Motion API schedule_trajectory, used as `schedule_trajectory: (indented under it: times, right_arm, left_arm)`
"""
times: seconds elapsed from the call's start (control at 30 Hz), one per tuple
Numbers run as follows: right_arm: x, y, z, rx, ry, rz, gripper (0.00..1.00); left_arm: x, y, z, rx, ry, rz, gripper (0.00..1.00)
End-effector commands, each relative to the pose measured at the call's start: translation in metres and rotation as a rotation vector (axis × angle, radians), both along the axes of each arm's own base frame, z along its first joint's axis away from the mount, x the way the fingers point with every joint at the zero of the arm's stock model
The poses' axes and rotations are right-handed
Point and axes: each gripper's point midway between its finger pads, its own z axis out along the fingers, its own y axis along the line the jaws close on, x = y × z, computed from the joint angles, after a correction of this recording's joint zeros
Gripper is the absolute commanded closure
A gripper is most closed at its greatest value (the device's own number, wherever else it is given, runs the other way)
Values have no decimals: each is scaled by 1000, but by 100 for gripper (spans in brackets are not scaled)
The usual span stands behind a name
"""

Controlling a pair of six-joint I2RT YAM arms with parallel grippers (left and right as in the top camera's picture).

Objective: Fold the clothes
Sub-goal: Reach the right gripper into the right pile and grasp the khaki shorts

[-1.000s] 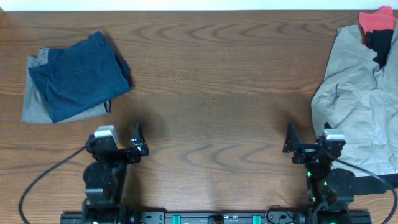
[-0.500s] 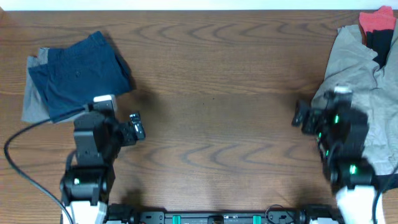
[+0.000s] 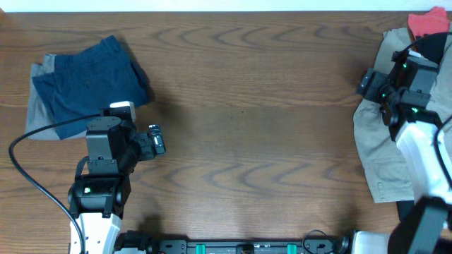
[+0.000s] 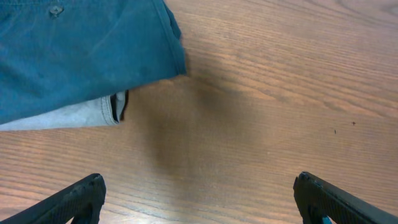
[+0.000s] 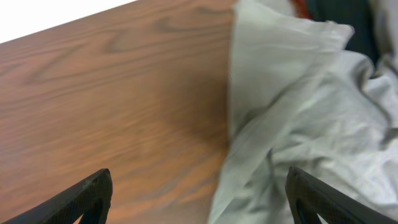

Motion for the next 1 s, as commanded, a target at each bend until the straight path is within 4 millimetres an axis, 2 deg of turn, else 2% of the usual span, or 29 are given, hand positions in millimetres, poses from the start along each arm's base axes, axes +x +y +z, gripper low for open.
schedule_trajectory:
  times: [0.0, 0.2, 0.43, 0.47, 0.5, 0.53, 0.6, 0.63, 0.73, 0.83, 0.97]
  right_arm:
    - [3, -34, -27, -70, 57, -153, 13]
    - [7, -60, -72, -51, 93, -307, 17]
    - [4, -79, -106, 4, 116, -398, 23]
    - [4, -80, -109, 9, 119, -399, 26]
    - [5, -81, -112, 13, 120, -397, 33]
    - [6, -80, -115, 20, 120, -391, 47]
    - [11, -74, -118, 47, 111, -362, 84]
    - [15, -69, -118, 69, 101, -337, 99]
    - [29, -52, -114, 120, 61, -241, 99]
    - [49, -15, -98, 183, 2, -31, 99]
    - [67, 28, -51, 260, -98, 135, 99]
  left_arm:
    - [2, 0, 8, 0, -19, -9, 2]
    - [2, 0, 8, 0, -18, -9, 2]
    - [2, 0, 8, 0, -18, -9, 2]
    - [2, 0, 8, 0, -18, -9, 2]
    - [2, 0, 8, 0, -18, -9, 2]
    - [2, 0, 8, 0, -18, -9, 2]
    - [2, 0, 8, 0, -18, -9, 2]
    - [2, 0, 8, 0, -18, -9, 2]
    - [2, 0, 8, 0, -18, -9, 2]
    - [2, 0, 8, 0, -18, -9, 2]
    - [2, 0, 8, 0, -18, -8, 2]
